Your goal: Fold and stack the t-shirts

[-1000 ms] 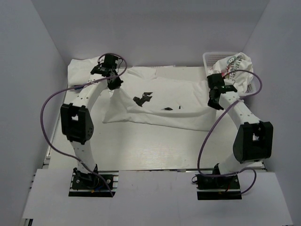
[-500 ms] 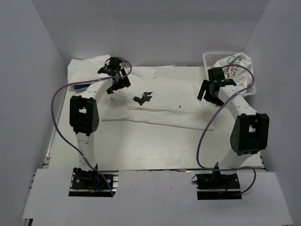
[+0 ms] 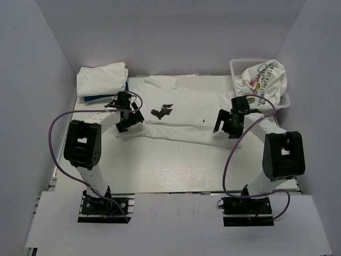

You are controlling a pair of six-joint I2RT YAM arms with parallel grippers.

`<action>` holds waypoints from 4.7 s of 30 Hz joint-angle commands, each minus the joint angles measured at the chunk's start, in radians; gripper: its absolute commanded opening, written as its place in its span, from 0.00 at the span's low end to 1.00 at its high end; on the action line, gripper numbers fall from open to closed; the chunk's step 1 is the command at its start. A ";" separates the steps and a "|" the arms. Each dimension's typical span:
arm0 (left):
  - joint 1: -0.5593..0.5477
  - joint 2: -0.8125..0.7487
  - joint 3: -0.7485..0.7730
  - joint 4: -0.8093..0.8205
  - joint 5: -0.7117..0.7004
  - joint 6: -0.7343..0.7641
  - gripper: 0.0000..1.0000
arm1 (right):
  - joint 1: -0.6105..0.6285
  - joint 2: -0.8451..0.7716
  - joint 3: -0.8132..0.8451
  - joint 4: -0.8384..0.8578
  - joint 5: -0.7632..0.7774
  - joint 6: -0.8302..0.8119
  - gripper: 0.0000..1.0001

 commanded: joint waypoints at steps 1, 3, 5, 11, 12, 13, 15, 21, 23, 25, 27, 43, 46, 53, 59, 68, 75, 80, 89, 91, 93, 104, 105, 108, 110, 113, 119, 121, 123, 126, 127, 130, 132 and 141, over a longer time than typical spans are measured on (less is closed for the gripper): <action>0.010 0.033 0.008 0.050 0.032 -0.033 1.00 | 0.006 0.039 -0.020 0.127 -0.069 -0.008 0.90; 0.019 0.033 -0.045 0.079 0.032 -0.044 1.00 | 0.002 0.059 -0.048 0.154 -0.063 -0.009 0.90; 0.043 -0.005 -0.136 0.092 0.032 -0.076 1.00 | 0.000 0.067 -0.097 0.177 -0.058 -0.005 0.90; 0.065 -0.154 -0.371 0.090 0.023 -0.159 1.00 | 0.005 0.012 -0.235 0.185 -0.125 0.005 0.88; 0.065 -0.185 -0.429 0.076 0.012 -0.176 1.00 | 0.003 -0.005 -0.293 0.179 -0.130 0.012 0.88; 0.076 -0.252 -0.461 0.043 -0.005 -0.191 1.00 | 0.003 -0.049 -0.313 0.167 -0.127 0.014 0.88; 0.076 -0.337 -0.556 0.009 -0.038 -0.239 1.00 | 0.008 -0.158 -0.396 0.130 -0.130 0.009 0.88; 0.085 -0.743 -0.649 -0.296 -0.088 -0.366 1.00 | 0.017 -0.421 -0.490 -0.016 -0.191 -0.081 0.90; 0.085 -0.849 -0.649 -0.407 -0.062 -0.400 1.00 | 0.035 -0.477 -0.479 -0.027 -0.310 -0.100 0.90; 0.070 -0.992 -0.639 -0.407 0.010 -0.388 1.00 | 0.048 -0.497 -0.429 -0.054 -0.326 -0.112 0.90; 0.070 -1.033 -0.607 -0.387 0.041 -0.367 1.00 | 0.063 -0.530 -0.392 -0.075 -0.293 -0.130 0.90; -0.032 -0.532 -0.443 -0.052 0.397 -0.175 0.89 | 0.069 -0.559 -0.303 0.062 -0.169 0.005 0.90; -0.056 -0.478 -0.432 -0.036 0.374 -0.175 0.81 | 0.068 -0.527 -0.294 0.047 -0.155 -0.011 0.90; -0.111 -0.328 -0.392 -0.025 0.304 -0.188 0.72 | 0.066 -0.510 -0.260 0.016 -0.098 -0.047 0.90; -0.121 -0.271 -0.253 -0.065 0.227 -0.178 0.36 | 0.066 -0.511 -0.257 -0.001 -0.069 -0.055 0.90; -0.141 -0.055 0.021 -0.150 0.191 -0.026 0.00 | 0.065 -0.475 -0.235 -0.033 -0.018 -0.080 0.90; -0.150 -0.165 -0.036 -0.292 0.117 0.020 0.45 | 0.066 -0.478 -0.251 -0.037 -0.033 -0.087 0.90; -0.150 -0.343 -0.174 -0.339 0.072 -0.052 0.72 | 0.068 -0.465 -0.269 -0.021 -0.082 -0.080 0.90; -0.128 -0.366 -0.330 -0.180 0.075 -0.103 1.00 | 0.066 -0.453 -0.263 -0.014 -0.105 -0.097 0.90; -0.128 -0.313 -0.308 -0.162 0.075 -0.103 1.00 | 0.068 -0.456 -0.254 -0.030 -0.098 -0.098 0.90; -0.128 -0.299 -0.308 -0.134 0.075 -0.103 0.90 | 0.071 -0.464 -0.251 -0.034 -0.086 -0.100 0.90; -0.128 -0.242 -0.267 -0.079 0.096 -0.103 0.04 | 0.068 -0.482 -0.274 -0.030 -0.086 -0.075 0.90; -0.128 -0.242 -0.267 -0.079 0.096 -0.103 0.00 | 0.068 -0.482 -0.274 -0.030 -0.086 -0.075 0.90; -0.128 -0.219 -0.257 -0.079 0.087 -0.103 0.00 | 0.069 -0.472 -0.269 -0.025 -0.086 -0.078 0.90; -0.128 -0.210 -0.248 -0.059 0.077 -0.103 0.00 | 0.068 -0.468 -0.264 -0.027 -0.086 -0.078 0.90; -0.141 -0.220 -0.248 -0.024 0.063 -0.103 0.00 | 0.066 -0.465 -0.261 -0.028 -0.083 -0.081 0.90; -0.141 -0.231 -0.207 0.001 0.035 -0.034 0.00 | 0.065 -0.459 -0.257 -0.027 -0.070 -0.087 0.90; -0.141 -0.231 -0.196 0.033 0.061 -0.008 0.00 | 0.066 -0.455 -0.257 -0.024 -0.072 -0.089 0.90; -0.141 -0.213 -0.169 0.047 0.084 0.018 0.00 | 0.066 -0.445 -0.254 -0.025 -0.070 -0.087 0.90; -0.131 -0.149 -0.106 0.047 0.096 0.028 0.00 | 0.068 -0.439 -0.248 -0.019 -0.075 -0.089 0.90; -0.131 -0.133 -0.092 0.084 0.107 0.038 0.00 | 0.066 -0.439 -0.249 -0.022 -0.076 -0.089 0.90; -0.140 -0.049 -0.025 0.098 0.136 0.058 0.00 | 0.068 -0.433 -0.241 -0.025 -0.082 -0.087 0.90; -0.141 -0.012 0.071 0.035 0.136 0.071 0.00 | 0.069 -0.435 -0.234 -0.033 -0.086 -0.093 0.90; -0.141 -0.237 -0.043 -0.135 0.107 0.071 0.99 | 0.071 -0.471 -0.284 -0.008 -0.112 -0.109 0.90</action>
